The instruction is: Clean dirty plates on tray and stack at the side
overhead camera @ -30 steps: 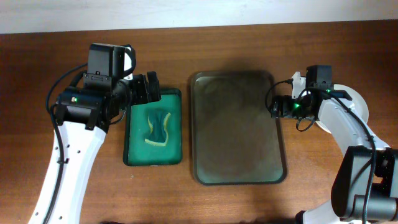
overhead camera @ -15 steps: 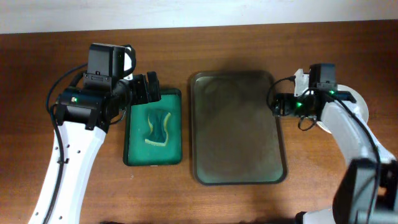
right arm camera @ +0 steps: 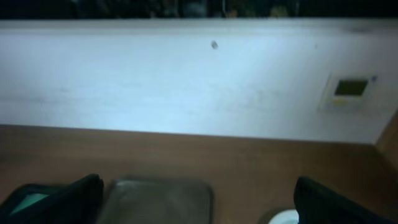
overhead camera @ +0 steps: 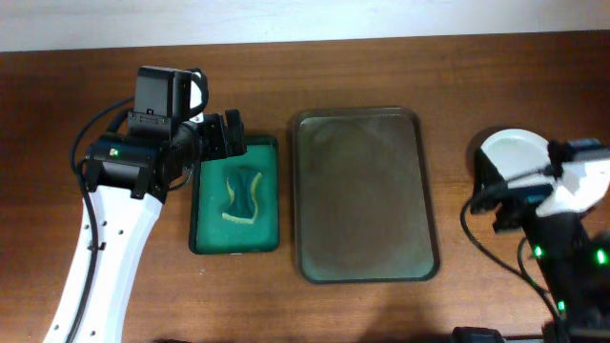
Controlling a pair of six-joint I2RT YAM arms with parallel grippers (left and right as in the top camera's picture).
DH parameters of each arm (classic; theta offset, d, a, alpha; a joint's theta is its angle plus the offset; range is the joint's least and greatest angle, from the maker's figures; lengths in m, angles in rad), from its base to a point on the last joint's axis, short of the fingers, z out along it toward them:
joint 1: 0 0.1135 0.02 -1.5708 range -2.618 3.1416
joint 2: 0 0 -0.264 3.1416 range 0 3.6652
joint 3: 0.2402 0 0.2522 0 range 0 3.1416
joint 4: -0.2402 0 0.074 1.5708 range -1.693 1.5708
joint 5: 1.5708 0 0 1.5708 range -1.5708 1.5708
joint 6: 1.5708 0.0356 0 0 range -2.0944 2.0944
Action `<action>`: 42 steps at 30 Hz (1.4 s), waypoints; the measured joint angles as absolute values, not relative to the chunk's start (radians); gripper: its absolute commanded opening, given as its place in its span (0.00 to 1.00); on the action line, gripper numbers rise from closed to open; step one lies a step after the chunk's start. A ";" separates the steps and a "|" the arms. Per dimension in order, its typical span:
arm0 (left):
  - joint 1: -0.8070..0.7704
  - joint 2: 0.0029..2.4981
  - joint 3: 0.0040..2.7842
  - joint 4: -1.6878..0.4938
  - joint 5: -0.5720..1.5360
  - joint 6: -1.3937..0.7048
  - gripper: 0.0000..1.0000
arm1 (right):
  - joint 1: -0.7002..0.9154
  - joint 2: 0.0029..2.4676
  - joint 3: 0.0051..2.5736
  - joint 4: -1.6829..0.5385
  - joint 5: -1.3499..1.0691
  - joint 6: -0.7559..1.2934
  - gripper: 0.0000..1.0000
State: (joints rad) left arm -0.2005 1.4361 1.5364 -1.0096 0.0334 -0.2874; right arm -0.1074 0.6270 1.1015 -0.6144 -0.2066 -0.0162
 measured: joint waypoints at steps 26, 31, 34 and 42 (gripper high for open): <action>-0.200 1.436 1.536 -1.009 0.033 -0.287 0.99 | 0.033 0.017 0.361 0.270 -0.027 -0.026 0.98; -0.200 1.436 1.536 -1.010 0.033 -0.287 0.99 | 0.033 0.014 0.250 0.268 -0.030 -0.026 0.98; -0.200 1.436 1.536 -1.009 0.033 -0.287 0.99 | 0.033 0.014 0.186 0.271 -0.034 -0.026 0.98; -0.200 1.436 1.536 -1.009 0.033 -0.288 0.99 | 0.033 0.014 0.011 0.177 -0.035 -0.026 0.98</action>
